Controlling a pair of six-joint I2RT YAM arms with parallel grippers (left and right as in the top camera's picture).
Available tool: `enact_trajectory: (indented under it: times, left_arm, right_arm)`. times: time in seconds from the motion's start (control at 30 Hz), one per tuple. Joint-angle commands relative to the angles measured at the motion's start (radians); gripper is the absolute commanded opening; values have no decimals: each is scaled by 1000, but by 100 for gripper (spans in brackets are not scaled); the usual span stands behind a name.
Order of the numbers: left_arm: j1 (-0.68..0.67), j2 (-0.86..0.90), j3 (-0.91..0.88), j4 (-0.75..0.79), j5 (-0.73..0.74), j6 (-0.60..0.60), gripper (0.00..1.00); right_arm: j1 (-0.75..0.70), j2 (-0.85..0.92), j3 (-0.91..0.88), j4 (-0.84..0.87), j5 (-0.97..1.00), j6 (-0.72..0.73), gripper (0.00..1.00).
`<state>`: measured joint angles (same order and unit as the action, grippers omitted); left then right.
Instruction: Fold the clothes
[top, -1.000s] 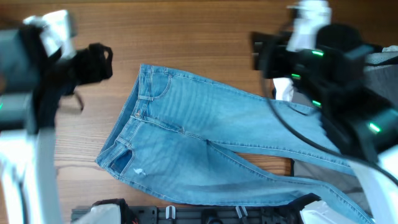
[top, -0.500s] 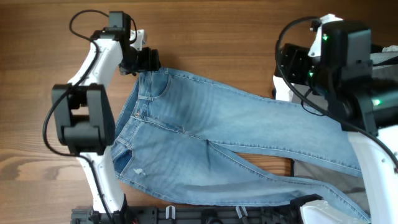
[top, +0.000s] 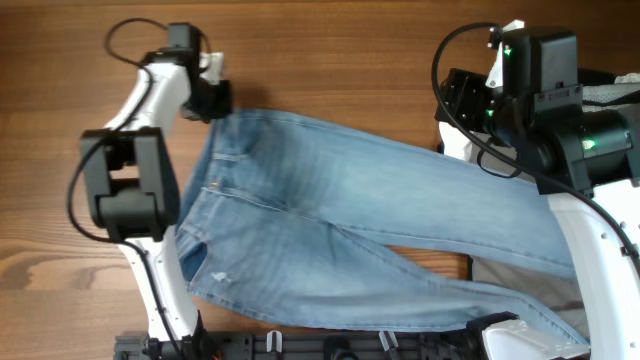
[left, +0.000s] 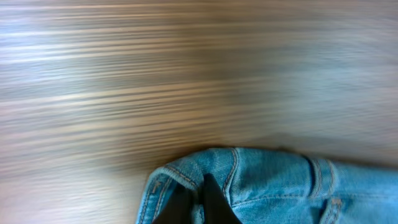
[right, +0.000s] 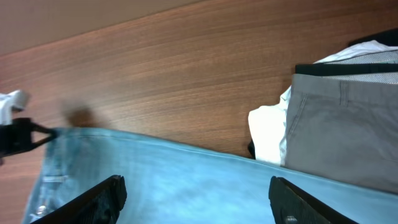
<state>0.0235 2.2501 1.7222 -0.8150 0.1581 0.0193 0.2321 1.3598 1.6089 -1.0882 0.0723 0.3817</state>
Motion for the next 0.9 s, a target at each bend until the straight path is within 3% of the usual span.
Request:
enact_trajectory:
  times: [0.0, 0.07, 0.2, 0.23, 0.3, 0.33, 0.43, 0.5, 0.6, 0.63, 0.8, 0.87]
  left_arm:
    - [246, -25, 114, -57, -186, -139, 4]
    - [390, -41, 192, -96, -167, -196, 4]
    - [567, -74, 276, -124, 19, -183, 5]
    - [599, -85, 286, -129, 47, -184, 12]
    - [650, -128, 289, -133, 70, -184, 35]
    - [671, -170, 289, -138, 71, -181, 54]
    - [673, -240, 289, -155, 80, -180, 73]
    - [654, -294, 289, -179, 81, -180, 78]
    - [596, -382, 289, -256, 89, -138, 71]
    - [580, -398, 289, -280, 88, -130, 70]
    - [456, -474, 289, -464, 88, -129, 59]
    - [420, -470, 288, -509, 87, -128, 59]
  right_arm:
    - [-3, 5, 1, 2, 3, 14, 78]
    - [-3, 5, 1, 2, 3, 14, 78]
    - [-3, 5, 1, 3, 3, 14, 78]
    - [-3, 6, 1, 4, 3, 14, 79]
    - [-3, 9, 1, 4, 3, 14, 80]
    - [-3, 15, 1, 3, 3, 13, 80]
    - [-3, 38, 1, 3, 3, 14, 82]
    - [-5, 76, 1, 0, 23, 14, 79]
    - [-34, 193, 1, -23, 37, 31, 52]
    - [-47, 234, 1, -29, 34, 46, 48]
    - [-91, 496, 1, -3, -77, 37, 9]
    - [-93, 575, 1, 16, -113, 29, 4]
